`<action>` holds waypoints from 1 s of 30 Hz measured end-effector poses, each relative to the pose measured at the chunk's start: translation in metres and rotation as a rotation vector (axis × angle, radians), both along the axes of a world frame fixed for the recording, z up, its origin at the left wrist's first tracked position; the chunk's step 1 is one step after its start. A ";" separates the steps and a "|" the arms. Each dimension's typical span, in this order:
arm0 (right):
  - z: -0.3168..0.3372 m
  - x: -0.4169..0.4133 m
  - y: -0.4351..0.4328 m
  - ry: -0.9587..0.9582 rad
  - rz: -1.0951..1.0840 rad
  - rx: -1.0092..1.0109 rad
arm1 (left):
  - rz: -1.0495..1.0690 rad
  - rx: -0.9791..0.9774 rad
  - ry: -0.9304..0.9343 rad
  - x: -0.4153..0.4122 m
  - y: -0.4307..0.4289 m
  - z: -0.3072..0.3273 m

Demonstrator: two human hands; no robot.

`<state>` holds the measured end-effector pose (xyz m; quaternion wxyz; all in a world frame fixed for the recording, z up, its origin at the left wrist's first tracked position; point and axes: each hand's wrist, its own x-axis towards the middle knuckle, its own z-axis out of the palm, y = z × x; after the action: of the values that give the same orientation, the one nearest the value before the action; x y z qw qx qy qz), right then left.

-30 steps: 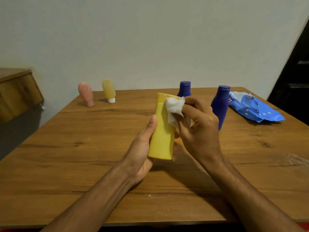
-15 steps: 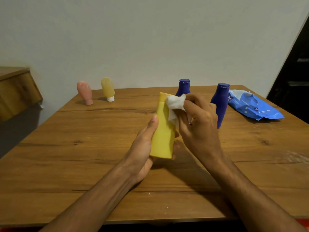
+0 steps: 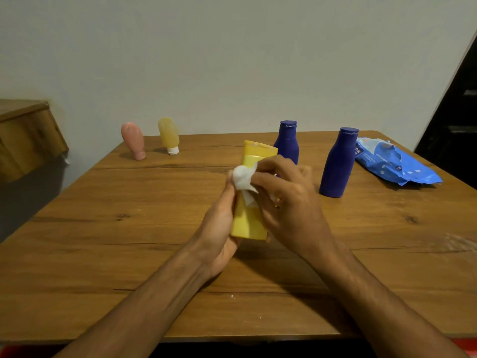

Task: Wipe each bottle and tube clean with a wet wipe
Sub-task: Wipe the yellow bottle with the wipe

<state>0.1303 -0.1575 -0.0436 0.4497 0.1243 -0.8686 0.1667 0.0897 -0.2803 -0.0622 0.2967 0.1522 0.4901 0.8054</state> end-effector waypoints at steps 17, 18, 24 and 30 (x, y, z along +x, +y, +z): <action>-0.001 -0.002 0.010 0.028 -0.026 -0.190 | -0.083 0.070 -0.007 -0.009 -0.002 -0.003; -0.001 -0.003 0.012 0.023 -0.024 -0.213 | -0.087 0.072 -0.012 -0.010 -0.002 -0.004; 0.003 -0.002 0.012 -0.118 0.085 -0.204 | -0.027 0.100 -0.086 -0.011 -0.002 0.000; 0.002 0.001 0.010 -0.188 0.096 -0.013 | 0.062 0.120 -0.186 -0.011 -0.004 0.005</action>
<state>0.1311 -0.1475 -0.0413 0.3587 0.1465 -0.8989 0.2047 0.0790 -0.2848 -0.0568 0.3061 0.0789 0.4158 0.8527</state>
